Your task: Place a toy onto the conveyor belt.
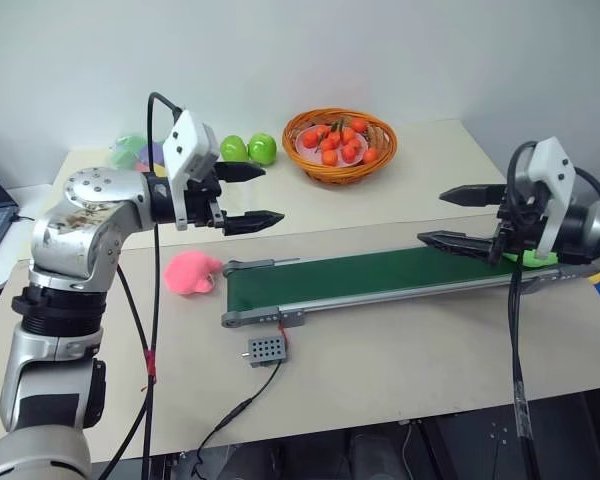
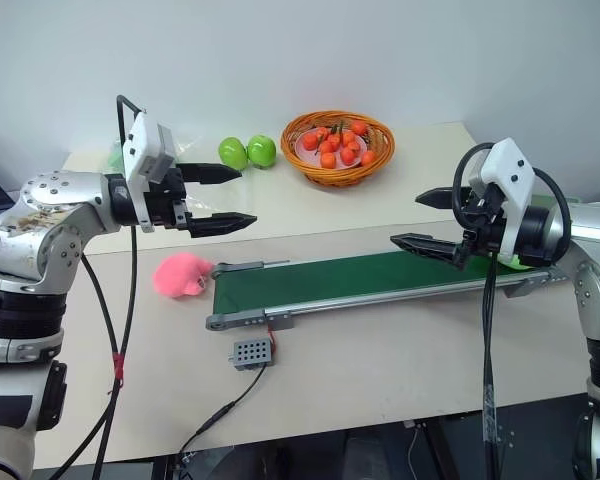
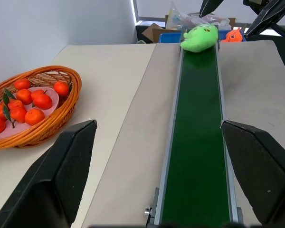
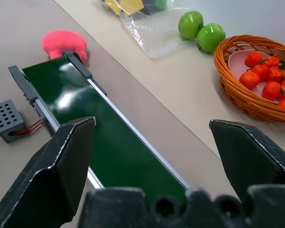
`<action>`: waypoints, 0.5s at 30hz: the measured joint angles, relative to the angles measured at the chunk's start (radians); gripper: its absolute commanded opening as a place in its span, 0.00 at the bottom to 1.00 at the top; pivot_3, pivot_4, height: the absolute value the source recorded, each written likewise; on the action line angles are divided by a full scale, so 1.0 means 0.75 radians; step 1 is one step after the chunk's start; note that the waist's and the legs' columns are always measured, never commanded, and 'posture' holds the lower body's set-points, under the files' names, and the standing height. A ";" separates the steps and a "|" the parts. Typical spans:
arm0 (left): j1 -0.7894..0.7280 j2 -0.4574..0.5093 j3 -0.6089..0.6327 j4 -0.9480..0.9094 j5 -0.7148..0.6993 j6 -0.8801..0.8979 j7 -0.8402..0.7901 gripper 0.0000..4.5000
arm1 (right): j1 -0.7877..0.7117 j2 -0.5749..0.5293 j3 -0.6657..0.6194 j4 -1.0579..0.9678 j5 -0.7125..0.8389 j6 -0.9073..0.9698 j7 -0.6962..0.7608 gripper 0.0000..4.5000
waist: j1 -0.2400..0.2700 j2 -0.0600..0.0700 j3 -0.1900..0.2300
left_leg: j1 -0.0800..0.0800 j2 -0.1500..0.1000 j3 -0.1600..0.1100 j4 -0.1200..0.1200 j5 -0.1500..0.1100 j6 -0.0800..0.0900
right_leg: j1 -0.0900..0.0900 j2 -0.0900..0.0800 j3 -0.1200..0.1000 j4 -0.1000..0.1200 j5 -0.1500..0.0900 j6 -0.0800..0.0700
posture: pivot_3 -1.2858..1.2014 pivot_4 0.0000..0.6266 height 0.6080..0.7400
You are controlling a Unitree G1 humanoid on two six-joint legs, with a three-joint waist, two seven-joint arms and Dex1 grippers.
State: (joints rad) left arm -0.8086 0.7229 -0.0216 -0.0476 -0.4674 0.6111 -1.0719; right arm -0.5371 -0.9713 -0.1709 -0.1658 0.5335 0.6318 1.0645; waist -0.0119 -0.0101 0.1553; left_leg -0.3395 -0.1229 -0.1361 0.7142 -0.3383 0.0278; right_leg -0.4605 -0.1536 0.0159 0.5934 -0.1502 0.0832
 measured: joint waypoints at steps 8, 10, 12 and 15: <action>-0.021 -0.006 0.000 0.007 -0.001 -0.001 -0.002 0.99 | 0.000 0.000 0.000 0.000 0.000 -0.001 -0.001 1.00 | 0.000 0.000 0.000 | 0.000 0.000 0.000 0.000 0.000 0.000 | 0.000 0.000 0.000 0.000 0.000 0.000 | 0.52 0.24 1.00; -0.021 -0.006 0.000 0.009 0.000 -0.001 -0.002 0.99 | 0.000 0.000 0.000 0.000 0.000 -0.001 -0.001 1.00 | 0.000 0.000 0.000 | 0.000 0.000 0.000 0.000 0.000 0.000 | 0.000 0.000 0.000 0.000 0.000 0.000 | 0.52 0.24 1.00; -0.022 -0.006 0.000 0.015 0.007 -0.009 0.000 0.99 | 0.000 0.000 0.000 0.000 0.000 -0.001 -0.001 1.00 | 0.000 0.000 0.000 | 0.000 0.000 0.000 0.000 0.000 0.000 | 0.000 0.000 0.000 0.000 0.000 0.000 | 0.52 0.24 1.00; -0.027 -0.009 -0.002 0.033 0.036 -0.042 0.004 0.99 | 0.000 0.003 0.000 0.000 0.000 -0.001 -0.001 1.00 | 0.000 0.000 0.000 | 0.000 0.000 0.000 0.000 0.000 0.000 | 0.000 0.000 0.000 0.000 0.000 0.000 | 0.52 0.24 1.00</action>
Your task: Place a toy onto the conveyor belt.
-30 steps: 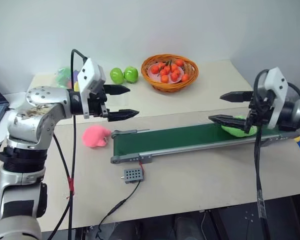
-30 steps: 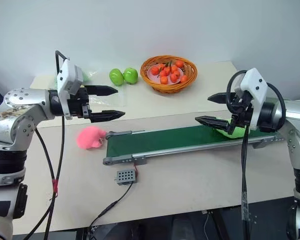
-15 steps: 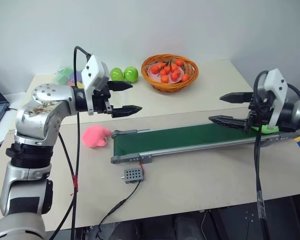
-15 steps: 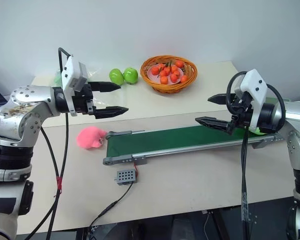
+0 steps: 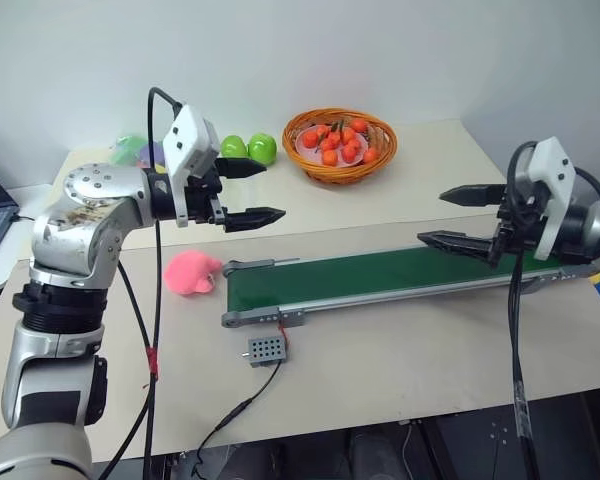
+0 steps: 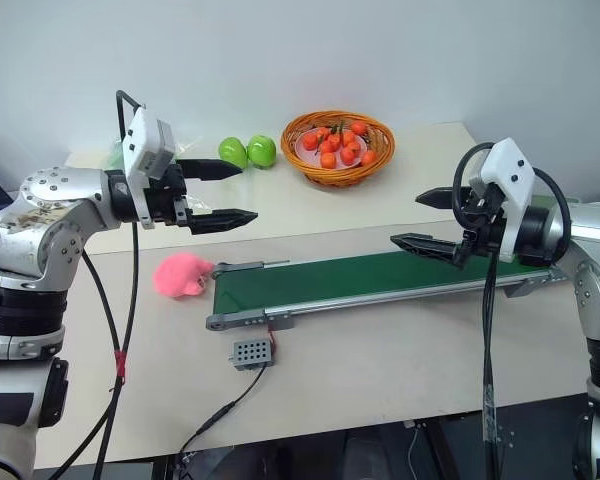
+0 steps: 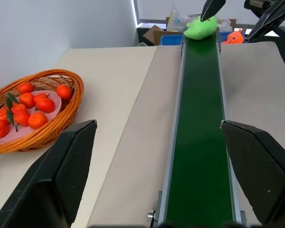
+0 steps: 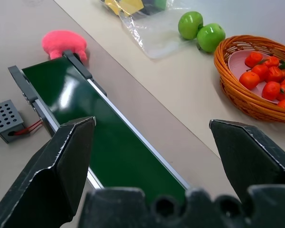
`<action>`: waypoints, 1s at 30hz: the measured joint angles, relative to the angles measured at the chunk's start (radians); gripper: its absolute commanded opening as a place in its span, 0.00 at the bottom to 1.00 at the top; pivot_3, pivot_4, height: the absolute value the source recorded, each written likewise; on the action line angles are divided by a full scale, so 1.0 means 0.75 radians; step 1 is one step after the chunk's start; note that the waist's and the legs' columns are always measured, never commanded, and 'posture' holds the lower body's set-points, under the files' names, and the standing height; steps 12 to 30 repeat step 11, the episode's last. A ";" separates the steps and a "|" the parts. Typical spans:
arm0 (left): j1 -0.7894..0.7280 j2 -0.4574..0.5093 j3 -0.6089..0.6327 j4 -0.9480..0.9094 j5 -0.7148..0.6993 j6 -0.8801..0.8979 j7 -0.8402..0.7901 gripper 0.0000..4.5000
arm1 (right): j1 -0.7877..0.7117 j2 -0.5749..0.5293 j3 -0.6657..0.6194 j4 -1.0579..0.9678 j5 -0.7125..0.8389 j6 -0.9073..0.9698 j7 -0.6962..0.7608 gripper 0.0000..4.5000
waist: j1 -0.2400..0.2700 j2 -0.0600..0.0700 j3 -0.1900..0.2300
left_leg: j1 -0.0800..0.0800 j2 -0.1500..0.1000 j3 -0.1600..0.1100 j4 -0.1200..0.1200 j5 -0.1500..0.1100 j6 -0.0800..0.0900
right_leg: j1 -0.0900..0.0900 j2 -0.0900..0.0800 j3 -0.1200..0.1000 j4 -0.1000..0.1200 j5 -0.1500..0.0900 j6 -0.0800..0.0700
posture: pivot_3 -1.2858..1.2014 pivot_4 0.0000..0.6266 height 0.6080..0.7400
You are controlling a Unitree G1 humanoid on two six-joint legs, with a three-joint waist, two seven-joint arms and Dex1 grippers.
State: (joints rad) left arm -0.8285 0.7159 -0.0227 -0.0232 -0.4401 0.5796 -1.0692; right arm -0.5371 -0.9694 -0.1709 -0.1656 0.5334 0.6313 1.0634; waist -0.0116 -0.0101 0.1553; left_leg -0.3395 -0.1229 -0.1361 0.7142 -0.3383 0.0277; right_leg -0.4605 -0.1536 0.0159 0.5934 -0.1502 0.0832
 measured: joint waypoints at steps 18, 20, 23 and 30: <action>-0.026 -0.004 -0.006 0.001 0.015 -0.008 -0.019 0.99 | 0.001 0.004 0.000 -0.004 0.000 0.000 -0.006 1.00 | 0.000 0.000 0.000 | 0.000 0.000 0.000 0.000 0.000 0.000 | 0.000 0.000 0.000 0.000 0.000 0.000 | 0.52 0.24 1.00; -0.026 -0.004 -0.006 0.001 0.015 -0.008 -0.019 0.99 | 0.001 0.004 0.000 -0.004 0.000 0.000 -0.006 1.00 | 0.000 0.000 0.000 | 0.000 0.000 0.000 0.000 0.000 0.000 | 0.000 0.000 0.000 0.000 0.000 0.000 | 0.52 0.24 1.00; -0.026 -0.004 -0.006 0.001 0.015 -0.008 -0.019 0.99 | 0.001 0.004 0.000 -0.004 0.000 0.000 -0.006 1.00 | 0.000 0.000 0.000 | 0.000 0.000 0.000 0.000 0.000 0.000 | 0.000 0.000 0.000 0.000 0.000 0.000 | 0.52 0.24 1.00; -0.026 -0.004 -0.006 0.001 0.015 -0.008 -0.019 0.99 | 0.001 0.004 0.000 -0.004 0.000 0.000 -0.006 1.00 | 0.000 0.000 0.000 | 0.000 0.000 0.000 0.000 0.000 0.000 | 0.000 0.000 0.000 0.000 0.000 0.000 | 0.52 0.24 1.00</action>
